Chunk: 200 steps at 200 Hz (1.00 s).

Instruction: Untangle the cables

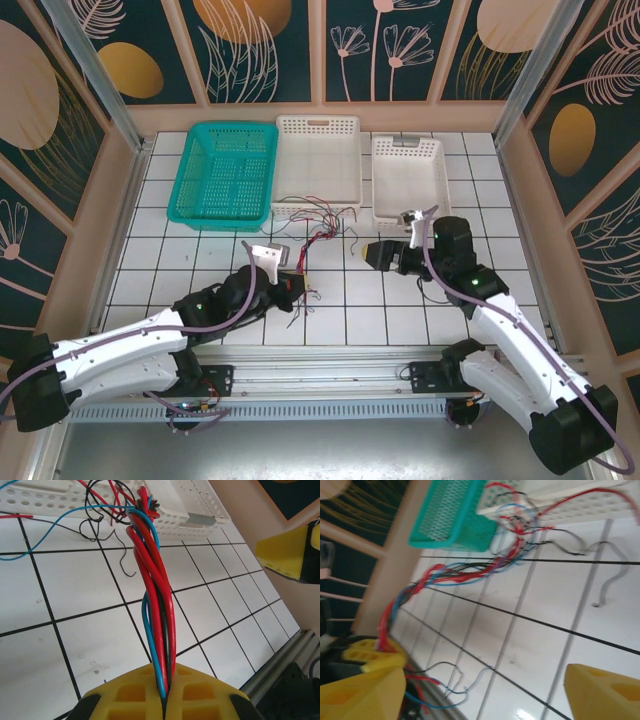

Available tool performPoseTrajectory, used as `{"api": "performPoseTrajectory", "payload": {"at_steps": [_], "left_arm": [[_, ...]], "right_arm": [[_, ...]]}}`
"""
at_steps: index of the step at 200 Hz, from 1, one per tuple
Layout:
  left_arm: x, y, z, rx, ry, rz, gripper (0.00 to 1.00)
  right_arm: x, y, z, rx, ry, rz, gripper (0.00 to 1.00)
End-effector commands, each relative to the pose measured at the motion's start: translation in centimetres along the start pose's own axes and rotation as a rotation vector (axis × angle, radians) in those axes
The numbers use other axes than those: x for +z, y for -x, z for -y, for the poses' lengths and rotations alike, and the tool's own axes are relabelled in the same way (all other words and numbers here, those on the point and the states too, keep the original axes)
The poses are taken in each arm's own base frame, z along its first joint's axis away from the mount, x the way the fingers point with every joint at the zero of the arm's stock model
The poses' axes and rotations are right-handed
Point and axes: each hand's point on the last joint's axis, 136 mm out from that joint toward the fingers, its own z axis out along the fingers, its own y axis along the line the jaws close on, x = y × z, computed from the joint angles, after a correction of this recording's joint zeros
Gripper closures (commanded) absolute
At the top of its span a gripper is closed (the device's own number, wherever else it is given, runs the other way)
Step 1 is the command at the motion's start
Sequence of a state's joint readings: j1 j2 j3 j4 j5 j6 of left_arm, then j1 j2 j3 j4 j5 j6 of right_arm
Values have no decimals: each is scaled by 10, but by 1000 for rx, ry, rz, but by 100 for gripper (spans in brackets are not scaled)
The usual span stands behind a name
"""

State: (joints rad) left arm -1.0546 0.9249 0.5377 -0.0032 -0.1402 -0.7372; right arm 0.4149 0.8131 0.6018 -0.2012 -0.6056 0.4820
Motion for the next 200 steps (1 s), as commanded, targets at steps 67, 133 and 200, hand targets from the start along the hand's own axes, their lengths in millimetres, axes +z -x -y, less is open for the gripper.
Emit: {"api": "performPoseTrajectory", "payload": {"at_steps": [67,133,200], "left_arm": [[4,-2,69,48,-322,-81,100],[3,-8,75,52,-379,-100,100],[2,-18,80,64,-427,-135,100]], "right_arm": [[40,-41,-70,-122,330,-83,36],[65,-33,-61,-50,280,-68,33],[61,-12,-76,-73,305,28,61]]}}
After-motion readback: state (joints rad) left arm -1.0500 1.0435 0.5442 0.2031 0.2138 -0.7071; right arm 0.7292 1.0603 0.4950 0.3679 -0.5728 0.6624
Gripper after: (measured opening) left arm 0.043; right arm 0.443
